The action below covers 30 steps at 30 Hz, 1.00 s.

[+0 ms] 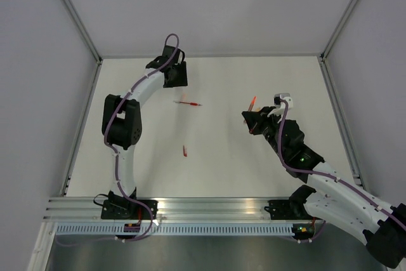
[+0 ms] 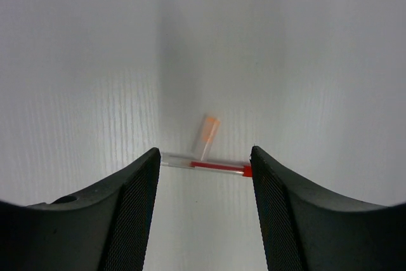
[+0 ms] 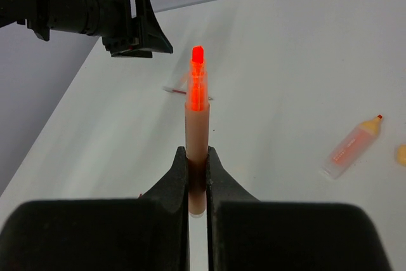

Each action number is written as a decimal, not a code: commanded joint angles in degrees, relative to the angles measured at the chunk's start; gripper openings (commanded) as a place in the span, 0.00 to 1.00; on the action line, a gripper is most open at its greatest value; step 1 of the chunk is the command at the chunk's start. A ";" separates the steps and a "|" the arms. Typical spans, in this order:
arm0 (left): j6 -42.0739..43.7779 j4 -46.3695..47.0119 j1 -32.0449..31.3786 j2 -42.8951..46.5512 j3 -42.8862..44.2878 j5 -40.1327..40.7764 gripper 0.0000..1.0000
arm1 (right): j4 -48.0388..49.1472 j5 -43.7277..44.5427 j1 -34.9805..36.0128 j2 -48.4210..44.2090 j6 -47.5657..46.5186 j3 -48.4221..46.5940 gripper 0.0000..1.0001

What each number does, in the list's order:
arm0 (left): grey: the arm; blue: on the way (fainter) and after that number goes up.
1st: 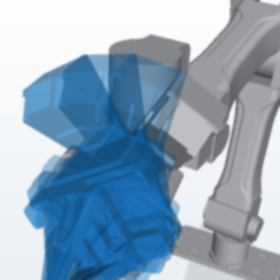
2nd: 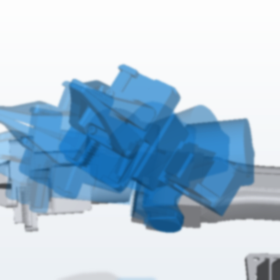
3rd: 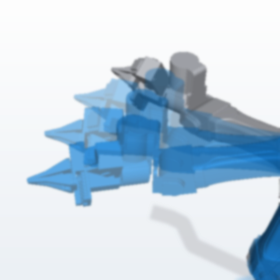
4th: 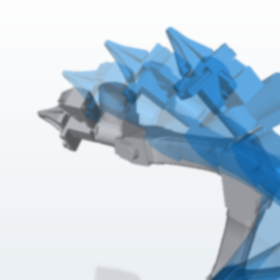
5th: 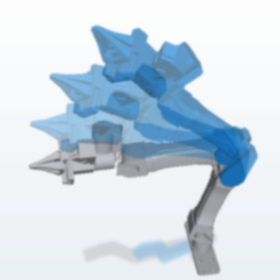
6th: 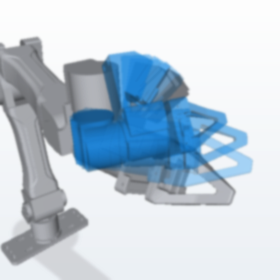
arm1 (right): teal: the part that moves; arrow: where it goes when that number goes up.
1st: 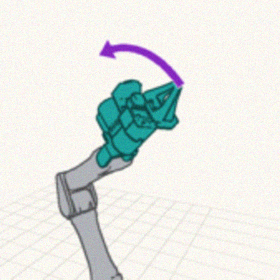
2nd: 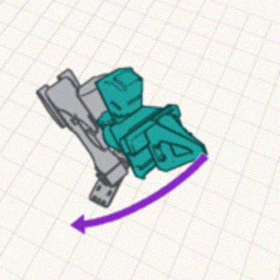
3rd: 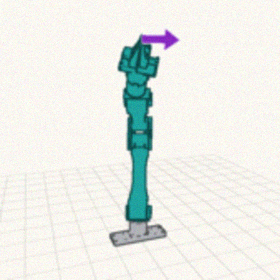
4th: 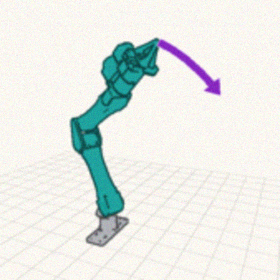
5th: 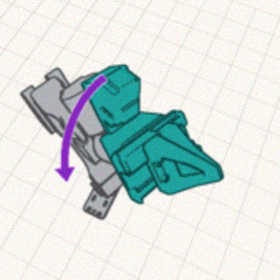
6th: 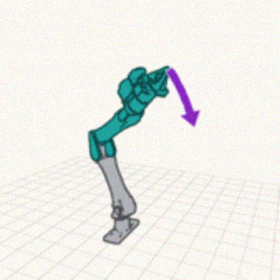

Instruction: Insert the pens into the pen caps

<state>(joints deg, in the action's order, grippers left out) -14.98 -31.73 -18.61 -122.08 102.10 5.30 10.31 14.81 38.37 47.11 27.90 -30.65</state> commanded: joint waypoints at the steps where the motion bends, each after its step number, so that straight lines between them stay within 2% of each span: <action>1: -16.73 -3.79 1.03 1.40 4.25 -0.36 0.64 | 2.09 -0.83 0.04 0.17 0.84 -0.37 0.00; 3: -20.50 -1.34 1.03 3.07 2.84 -4.31 0.64 | 2.09 -0.83 0.13 0.35 0.93 -0.46 0.00; 5: -19.74 -0.36 0.77 3.17 3.19 -5.04 0.62 | 1.91 -0.83 0.13 0.17 0.93 -0.55 0.00; 14: -3.06 -1.41 0.77 -0.43 4.24 -6.27 0.59 | 1.74 -1.54 0.13 -0.62 1.10 -0.72 0.00; 21: 3.29 -2.46 0.77 -3.77 4.77 -2.23 0.55 | 1.65 -1.10 0.04 -0.62 0.84 -0.63 0.00; 30: 8.12 -0.27 0.68 -5.27 3.19 -5.04 0.52 | 1.82 -1.01 0.04 0.17 0.66 -0.72 0.00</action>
<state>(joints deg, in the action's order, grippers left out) -11.03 -33.32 -17.80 -127.81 104.86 1.08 10.31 13.82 38.39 47.33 28.27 -30.65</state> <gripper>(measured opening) 0.520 0.055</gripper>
